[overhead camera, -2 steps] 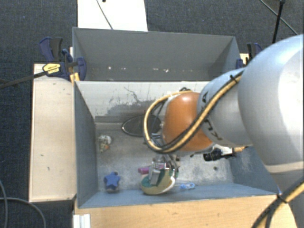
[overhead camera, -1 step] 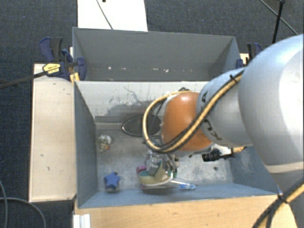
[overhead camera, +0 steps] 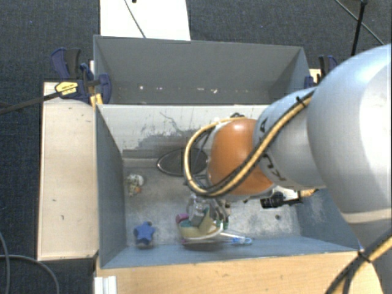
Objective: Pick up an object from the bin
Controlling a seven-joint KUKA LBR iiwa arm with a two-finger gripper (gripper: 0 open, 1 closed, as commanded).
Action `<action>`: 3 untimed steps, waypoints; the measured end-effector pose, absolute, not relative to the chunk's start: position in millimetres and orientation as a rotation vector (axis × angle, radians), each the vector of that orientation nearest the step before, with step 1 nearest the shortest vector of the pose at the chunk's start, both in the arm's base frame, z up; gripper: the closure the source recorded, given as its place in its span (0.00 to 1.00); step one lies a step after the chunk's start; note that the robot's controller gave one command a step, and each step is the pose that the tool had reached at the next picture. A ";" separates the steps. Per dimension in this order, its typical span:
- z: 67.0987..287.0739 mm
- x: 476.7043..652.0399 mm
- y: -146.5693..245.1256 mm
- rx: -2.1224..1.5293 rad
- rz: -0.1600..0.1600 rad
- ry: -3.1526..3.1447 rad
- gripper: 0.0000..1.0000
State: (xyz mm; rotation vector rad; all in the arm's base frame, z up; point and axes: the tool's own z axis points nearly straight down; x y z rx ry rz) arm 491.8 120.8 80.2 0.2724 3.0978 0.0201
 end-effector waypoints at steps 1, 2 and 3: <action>327.1 505.1 116.6 0.192 0.005 3.123 1.00; 258.6 515.0 101.2 0.264 -0.002 3.133 1.00; 262.4 515.6 102.2 0.256 0.001 3.128 0.00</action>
Offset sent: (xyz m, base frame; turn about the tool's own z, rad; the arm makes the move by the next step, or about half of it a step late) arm 0.0111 -0.0043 0.2418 -0.0596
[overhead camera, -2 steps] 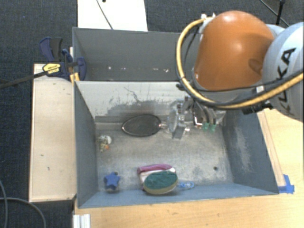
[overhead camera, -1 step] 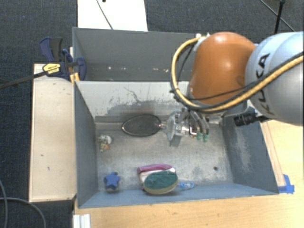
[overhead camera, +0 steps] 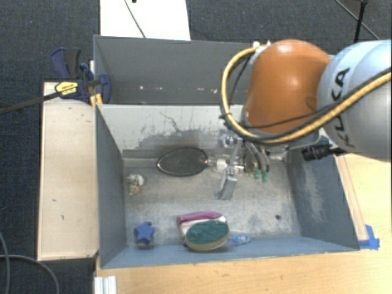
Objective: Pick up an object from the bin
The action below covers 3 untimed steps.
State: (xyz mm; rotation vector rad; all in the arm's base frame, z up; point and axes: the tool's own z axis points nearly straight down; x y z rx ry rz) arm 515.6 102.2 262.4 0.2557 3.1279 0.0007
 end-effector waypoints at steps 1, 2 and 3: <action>179.9 473.9 126.2 0.088 -0.001 3.147 0.00; 76.7 488.5 114.7 0.002 0.008 3.136 0.00; 77.4 483.7 115.5 0.002 0.005 3.152 1.00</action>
Offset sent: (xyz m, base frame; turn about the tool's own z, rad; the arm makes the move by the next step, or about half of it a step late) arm -0.0396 0.0231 -0.0791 -0.1077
